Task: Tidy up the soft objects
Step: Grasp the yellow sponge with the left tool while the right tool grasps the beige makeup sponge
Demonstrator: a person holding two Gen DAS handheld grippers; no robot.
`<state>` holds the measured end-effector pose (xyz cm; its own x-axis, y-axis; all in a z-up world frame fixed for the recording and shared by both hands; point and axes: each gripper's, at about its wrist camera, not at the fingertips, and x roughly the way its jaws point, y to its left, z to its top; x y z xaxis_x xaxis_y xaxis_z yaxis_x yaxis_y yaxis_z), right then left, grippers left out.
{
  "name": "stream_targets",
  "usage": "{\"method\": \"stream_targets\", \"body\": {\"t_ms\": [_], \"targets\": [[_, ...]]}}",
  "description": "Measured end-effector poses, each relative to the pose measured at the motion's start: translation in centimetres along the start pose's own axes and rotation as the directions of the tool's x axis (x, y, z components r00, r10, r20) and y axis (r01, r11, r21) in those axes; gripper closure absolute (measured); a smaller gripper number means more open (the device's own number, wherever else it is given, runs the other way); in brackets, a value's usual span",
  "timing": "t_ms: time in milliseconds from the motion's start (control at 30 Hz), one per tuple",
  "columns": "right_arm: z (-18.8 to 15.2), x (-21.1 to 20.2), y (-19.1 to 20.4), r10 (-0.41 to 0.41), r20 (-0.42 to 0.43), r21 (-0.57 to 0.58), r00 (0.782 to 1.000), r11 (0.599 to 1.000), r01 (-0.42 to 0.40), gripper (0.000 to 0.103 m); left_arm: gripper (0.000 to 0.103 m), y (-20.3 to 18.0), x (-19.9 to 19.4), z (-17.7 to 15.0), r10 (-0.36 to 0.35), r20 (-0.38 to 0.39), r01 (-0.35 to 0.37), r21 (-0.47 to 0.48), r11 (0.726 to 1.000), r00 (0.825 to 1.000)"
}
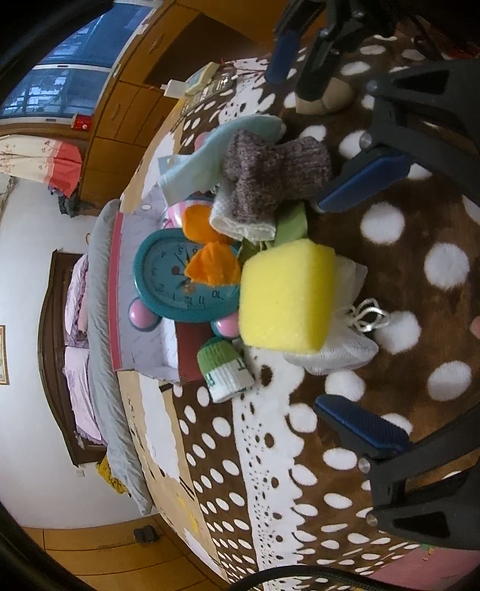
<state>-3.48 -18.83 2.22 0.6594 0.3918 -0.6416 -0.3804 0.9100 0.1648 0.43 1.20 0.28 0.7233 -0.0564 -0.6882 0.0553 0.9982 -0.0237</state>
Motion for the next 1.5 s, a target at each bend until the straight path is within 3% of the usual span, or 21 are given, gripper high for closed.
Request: {"method": "stream_targets", "body": {"t_ms": [233,500,600,667,1167,1500], "targets": [[-0.2,0.1,-0.9,0.013,-0.021,0.012,1.000,1.000,-0.012,0.034,0.020,-0.5,0.5,1.1,-0.014,0.029,0.014,0.012,1.000,0.999],[-0.6,0.8,-1.9,0.038,-0.052,0.040,0.998,0.999,-0.035,0.034,0.026,-1.0,2.4,1.8,0.008,0.021,-0.009,0.030,0.999,1.000],[-0.5,0.8,-2.1,0.041,-0.058,0.044,0.997,0.998,-0.038,0.034,0.032,-0.8,2.9,1.8,0.029,0.010,-0.029,0.029,0.999,1.000],[-0.5,0.5,-2.0,0.044,-0.056,0.038,0.997,0.998,-0.042,0.034,0.042,-0.6,3.2,1.9,0.039,0.008,-0.039,0.026,0.999,0.999],[-0.8,-0.6,-0.9,0.041,-0.069,-0.004,0.997,0.999,-0.042,0.034,0.044,0.0,0.7,1.1,-0.004,0.042,0.003,0.026,1.000,0.999],[-1.0,-0.7,-1.3,0.000,-0.084,0.009,0.996,1.000,0.001,0.034,0.044,0.4,-0.2,0.7,-0.019,0.039,0.019,0.009,1.000,0.999]]}}
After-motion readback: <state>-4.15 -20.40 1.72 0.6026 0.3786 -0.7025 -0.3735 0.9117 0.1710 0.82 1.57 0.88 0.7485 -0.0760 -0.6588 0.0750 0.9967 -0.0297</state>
